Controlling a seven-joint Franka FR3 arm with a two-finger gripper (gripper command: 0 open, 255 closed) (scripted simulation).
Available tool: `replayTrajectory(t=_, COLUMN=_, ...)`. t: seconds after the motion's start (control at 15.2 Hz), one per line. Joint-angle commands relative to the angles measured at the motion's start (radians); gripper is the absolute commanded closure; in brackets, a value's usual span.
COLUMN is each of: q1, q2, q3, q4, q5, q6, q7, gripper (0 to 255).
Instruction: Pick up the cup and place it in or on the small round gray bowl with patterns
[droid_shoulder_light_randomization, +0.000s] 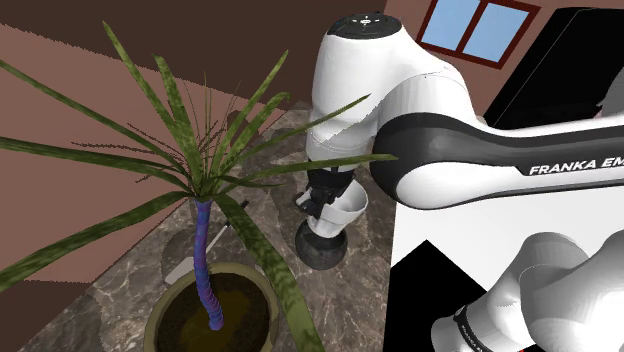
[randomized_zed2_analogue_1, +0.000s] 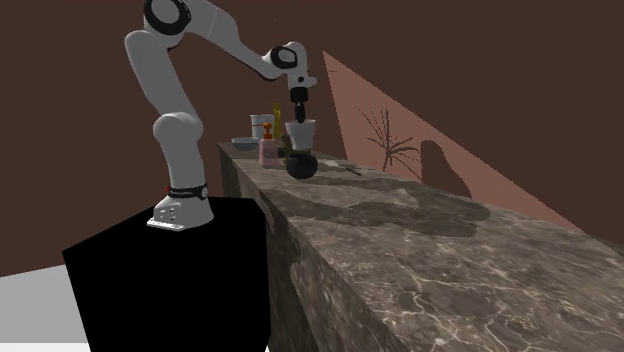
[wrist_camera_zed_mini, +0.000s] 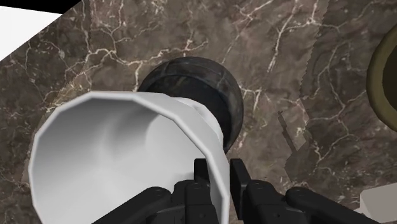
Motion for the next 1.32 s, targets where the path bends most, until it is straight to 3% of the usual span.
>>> replayTrajectory(t=0.0, q1=0.0, q2=0.005, q3=0.002, q4=-0.023, q5=-0.002, q6=0.028, q7=0.006, gripper=255)
replayTrajectory(t=0.26, q1=-0.001, q2=0.021, q3=0.007, q4=-0.064, q5=-0.01, q6=0.083, q7=0.02, gripper=255)
replayTrajectory(t=0.79, q1=-0.001, q2=0.021, q3=0.007, q4=-0.064, q5=-0.01, q6=0.083, q7=0.02, gripper=255)
replayTrajectory(t=0.86, q1=-0.001, q2=0.021, q3=0.007, q4=-0.064, q5=-0.01, q6=0.083, q7=0.02, gripper=0)
replayTrajectory(t=1.19, q1=-0.001, q2=0.021, q3=0.007, q4=-0.064, q5=-0.01, q6=0.083, q7=0.02, gripper=0)
replayTrajectory(t=1.25, q1=0.002, q2=0.013, q3=0.008, q4=-0.037, q5=-0.004, q6=0.049, q7=0.017, gripper=0)
